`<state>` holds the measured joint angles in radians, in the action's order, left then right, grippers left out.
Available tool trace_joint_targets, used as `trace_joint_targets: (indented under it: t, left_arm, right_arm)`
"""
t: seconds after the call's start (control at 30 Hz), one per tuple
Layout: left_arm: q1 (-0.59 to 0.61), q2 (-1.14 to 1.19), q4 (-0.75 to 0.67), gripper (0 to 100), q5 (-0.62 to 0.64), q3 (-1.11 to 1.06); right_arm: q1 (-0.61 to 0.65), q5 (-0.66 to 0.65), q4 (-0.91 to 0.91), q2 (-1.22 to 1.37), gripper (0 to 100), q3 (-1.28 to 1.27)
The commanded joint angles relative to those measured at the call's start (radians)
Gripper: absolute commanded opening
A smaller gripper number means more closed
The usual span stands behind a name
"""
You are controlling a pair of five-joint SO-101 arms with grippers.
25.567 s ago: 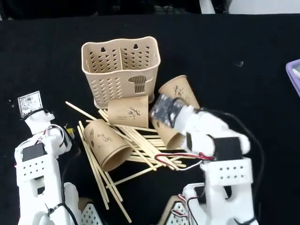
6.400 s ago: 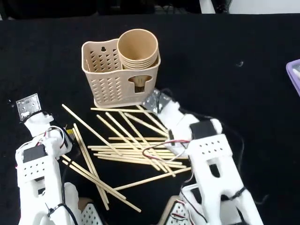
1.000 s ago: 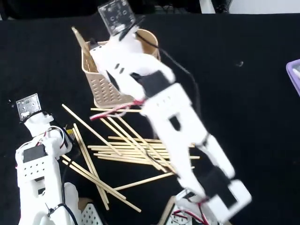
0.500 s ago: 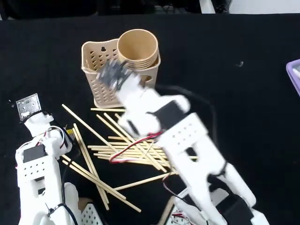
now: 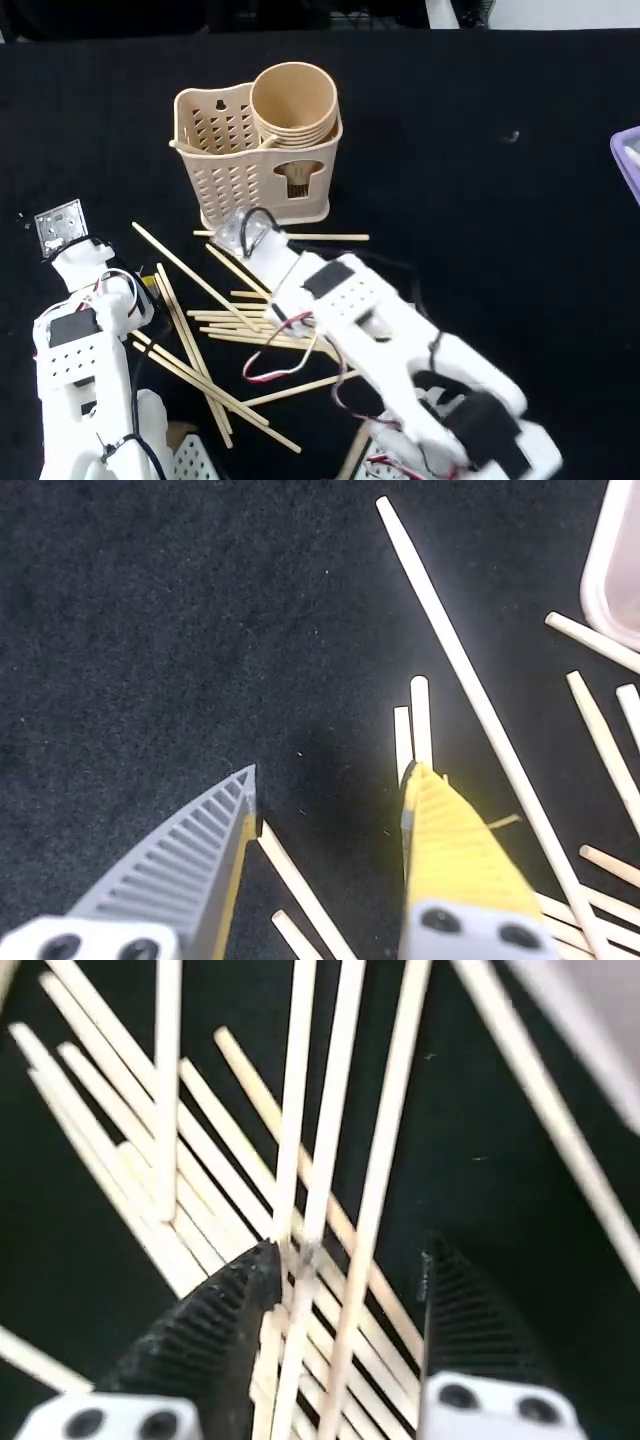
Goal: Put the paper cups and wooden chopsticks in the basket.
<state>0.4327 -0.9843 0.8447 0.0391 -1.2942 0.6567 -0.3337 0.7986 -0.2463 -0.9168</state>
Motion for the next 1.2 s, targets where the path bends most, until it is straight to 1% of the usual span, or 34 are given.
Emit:
trace_joint_targets:
  t: [0.0, 0.07, 0.13, 0.2, 0.23, 0.27, 0.43, 0.57, 0.8, 0.93, 1.17]
  left_arm:
    - [-0.001, -0.017, -0.011, 24, 0.009, 0.01]
    - [-0.001, -0.017, -0.011, 24, 0.009, 0.01]
    - [0.001, -0.017, -0.011, 24, 0.009, 0.01]
    - [0.001, -0.017, -0.011, 24, 0.009, 0.01]
    - [0.001, -0.017, -0.012, 24, 0.009, 0.01]
    - [0.004, -0.017, -0.014, 24, 0.009, 0.01]
    - [0.008, -0.017, -0.017, 24, 0.009, 0.01]
    - [0.008, -0.017, -0.017, 24, 0.009, 0.01]
    - [0.01, -0.017, -0.017, 24, 0.003, 0.01]
    - [0.008, -0.017, -0.017, 24, 0.003, 0.005]
    - [0.007, -0.017, -0.072, 24, 0.003, -0.025]
  right_arm:
    - [0.008, -0.011, -0.054, 0.124, 22.7, 0.044]
    - [0.0, -0.009, -0.011, 0.165, 20.6, 0.097]
    - [-0.017, -0.011, 0.014, 0.165, 12.9, 0.131]
    - [-0.031, -0.014, 0.015, 0.139, 2.6, 0.14]
    - [-0.035, -0.014, 0.018, 0.124, 0.5, 0.139]
    - [-0.037, -0.012, 0.031, 0.108, 2.4, 0.139]
    - [-0.034, -0.017, 0.081, 0.051, 1.1, 0.137]
    - [-0.032, -0.018, 0.071, 0.045, 1.2, 0.139]
    - [-0.031, -0.018, -0.006, 0.045, 1.2, 0.093]
    - [-0.031, -0.009, -0.011, 0.039, 1.2, 0.087]
    - [-0.031, -0.008, -0.008, 0.042, 1.2, 0.084]
